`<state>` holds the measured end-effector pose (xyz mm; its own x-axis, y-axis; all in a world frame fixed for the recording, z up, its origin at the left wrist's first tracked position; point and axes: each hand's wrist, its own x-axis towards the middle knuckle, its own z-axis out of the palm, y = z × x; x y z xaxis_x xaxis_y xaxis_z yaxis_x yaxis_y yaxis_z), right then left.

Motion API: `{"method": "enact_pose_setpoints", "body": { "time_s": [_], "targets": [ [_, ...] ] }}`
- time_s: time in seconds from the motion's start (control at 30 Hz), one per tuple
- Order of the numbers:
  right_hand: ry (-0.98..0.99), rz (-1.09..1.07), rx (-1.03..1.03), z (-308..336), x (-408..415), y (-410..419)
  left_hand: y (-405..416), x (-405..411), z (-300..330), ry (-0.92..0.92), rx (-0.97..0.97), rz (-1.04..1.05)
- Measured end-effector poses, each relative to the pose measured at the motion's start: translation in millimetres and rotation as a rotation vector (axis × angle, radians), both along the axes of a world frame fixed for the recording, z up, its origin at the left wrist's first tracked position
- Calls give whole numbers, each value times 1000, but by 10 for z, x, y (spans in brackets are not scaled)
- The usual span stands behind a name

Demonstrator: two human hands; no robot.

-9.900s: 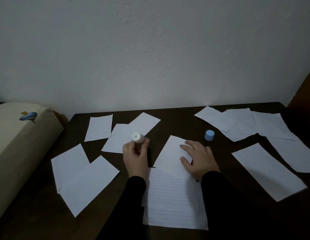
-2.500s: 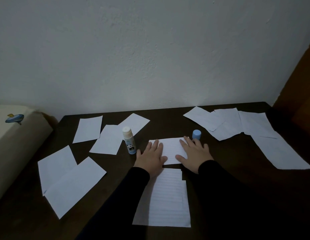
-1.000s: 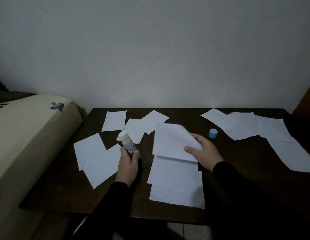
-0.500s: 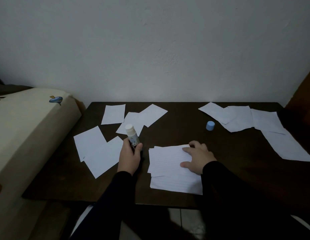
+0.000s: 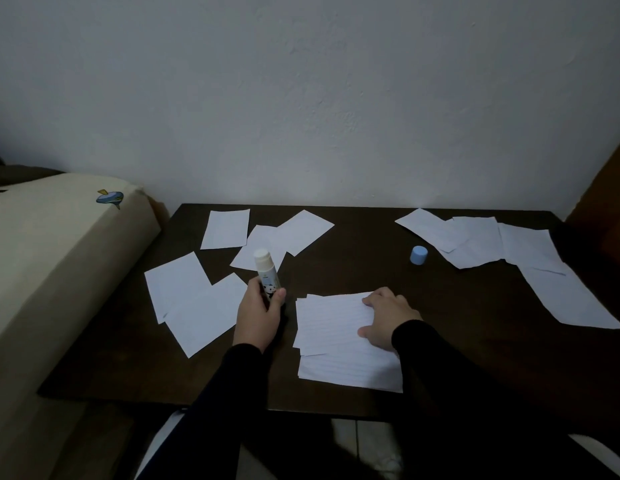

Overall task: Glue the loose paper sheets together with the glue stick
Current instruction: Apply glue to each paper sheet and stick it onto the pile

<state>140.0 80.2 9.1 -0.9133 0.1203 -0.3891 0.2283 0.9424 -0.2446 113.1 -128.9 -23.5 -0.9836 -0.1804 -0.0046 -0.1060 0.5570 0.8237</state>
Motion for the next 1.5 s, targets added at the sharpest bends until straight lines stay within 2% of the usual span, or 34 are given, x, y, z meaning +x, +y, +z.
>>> {"method": "enact_pose_setpoints", "body": {
  "time_s": [0.17,0.33,0.47,0.77,0.9,1.03,1.27,1.5],
  "targets": [
    [-86,64,102,191,-214,-35,-37,-36,11,-18,54,-40],
    [102,33,-32,282,-551,-128,-69,-201,85,-3,142,-60],
    [190,71,-68,215,-904,-300,-67,-474,129,43,87,-62],
    [266,207,13,-84,-1496,-492,52,-928,-24,47,23,284],
    [261,279,-7,-217,-1641,-547,113,-938,-114,20,-64,314],
    [172,393,74,-324,-1661,-531,98,-952,-138,34,-56,361],
    [371,391,117,-369,-1397,-462,120,-956,-127,11,-128,339],
    [328,383,158,-346,-1061,-219,126,-927,-113,6,-141,317]
  ]
}}
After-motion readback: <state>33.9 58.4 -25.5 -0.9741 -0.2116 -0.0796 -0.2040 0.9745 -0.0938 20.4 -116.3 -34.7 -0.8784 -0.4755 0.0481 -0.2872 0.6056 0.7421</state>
